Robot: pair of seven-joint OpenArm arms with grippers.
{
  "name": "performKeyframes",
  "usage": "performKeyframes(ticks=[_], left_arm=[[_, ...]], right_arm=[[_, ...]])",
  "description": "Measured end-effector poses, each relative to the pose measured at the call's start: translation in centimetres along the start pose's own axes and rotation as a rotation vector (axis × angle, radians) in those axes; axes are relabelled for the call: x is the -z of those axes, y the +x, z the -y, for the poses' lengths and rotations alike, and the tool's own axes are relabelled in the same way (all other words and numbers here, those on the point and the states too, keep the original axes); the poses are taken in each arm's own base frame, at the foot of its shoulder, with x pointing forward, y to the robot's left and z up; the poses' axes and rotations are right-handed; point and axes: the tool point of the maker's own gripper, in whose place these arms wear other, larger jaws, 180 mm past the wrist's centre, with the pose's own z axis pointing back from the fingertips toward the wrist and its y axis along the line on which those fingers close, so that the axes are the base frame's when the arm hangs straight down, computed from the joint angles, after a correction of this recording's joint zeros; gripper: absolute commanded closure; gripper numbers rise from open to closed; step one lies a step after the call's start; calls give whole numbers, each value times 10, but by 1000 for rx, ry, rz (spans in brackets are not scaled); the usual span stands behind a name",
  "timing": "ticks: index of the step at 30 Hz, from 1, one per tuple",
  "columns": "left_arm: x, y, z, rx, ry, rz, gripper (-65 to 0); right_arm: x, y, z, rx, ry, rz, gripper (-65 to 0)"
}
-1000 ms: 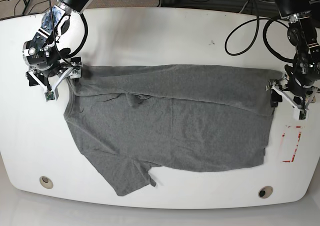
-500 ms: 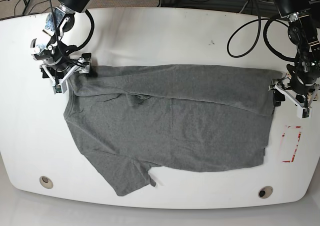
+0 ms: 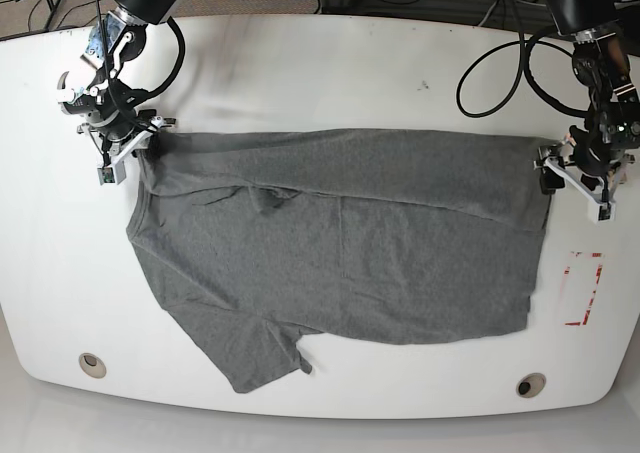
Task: Fold the T-shirt properly
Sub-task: 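Pinch the hem edge with both grippers and pull it taut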
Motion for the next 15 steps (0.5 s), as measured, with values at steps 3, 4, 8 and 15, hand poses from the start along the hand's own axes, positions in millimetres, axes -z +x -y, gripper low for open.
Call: performKeyframes(ticks=[3, 4, 8, 15], left_arm=[[4, -6, 5, 5, -40, -14, -435], [5, -8, 8, 15, -61, -16, -435], [11, -20, 10, 23, -89, -51, -435], [20, -44, 5, -12, -89, -119, -433]], right_arm=[[1, 0, -2, -1, 4, 0, -35], [1, 0, -2, -1, 4, 0, -35], [1, 0, -2, -1, 4, -1, -35], [0, -1, -2, -1, 4, -1, -35]])
